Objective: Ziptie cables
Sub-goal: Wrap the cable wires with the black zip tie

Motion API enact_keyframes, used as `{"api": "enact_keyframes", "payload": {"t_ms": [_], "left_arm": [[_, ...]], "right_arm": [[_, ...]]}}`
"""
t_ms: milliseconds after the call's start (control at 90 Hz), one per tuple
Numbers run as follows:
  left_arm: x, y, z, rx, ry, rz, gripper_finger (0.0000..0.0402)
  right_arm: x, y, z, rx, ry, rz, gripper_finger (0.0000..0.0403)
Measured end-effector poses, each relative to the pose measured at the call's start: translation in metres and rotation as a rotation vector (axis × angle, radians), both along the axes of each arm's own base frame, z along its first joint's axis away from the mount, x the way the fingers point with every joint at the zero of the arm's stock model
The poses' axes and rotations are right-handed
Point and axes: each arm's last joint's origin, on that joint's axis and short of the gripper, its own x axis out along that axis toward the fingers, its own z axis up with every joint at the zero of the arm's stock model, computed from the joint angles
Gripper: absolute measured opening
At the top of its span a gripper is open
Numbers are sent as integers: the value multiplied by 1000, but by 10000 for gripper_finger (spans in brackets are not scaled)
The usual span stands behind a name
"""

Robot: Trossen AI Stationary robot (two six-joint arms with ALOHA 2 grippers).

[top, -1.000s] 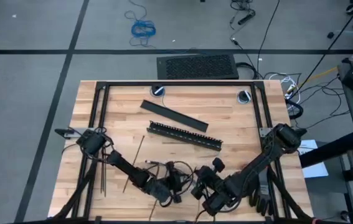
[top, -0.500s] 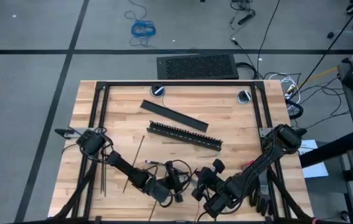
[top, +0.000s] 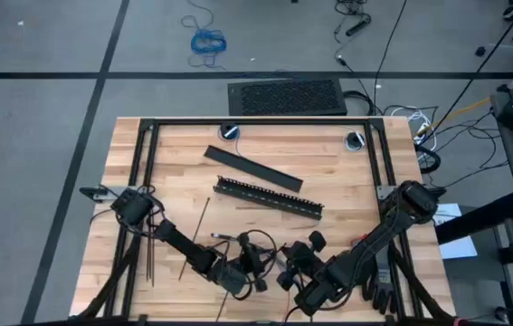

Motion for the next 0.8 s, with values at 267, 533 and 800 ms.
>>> {"api": "enact_keyframes", "payload": {"t_ms": [267,533,800], "left_arm": [[0,0,0,-1,-2,2,3],[0,0,1,-2,-5,6,2],[1,-1,3,3,-11,-26,12]], "right_arm": [[0,0,1,-15,-18,-9,0],[1,-3,3,-21,-36,-22,0],[4,-4,5,-18,-35,-7,0]]}}
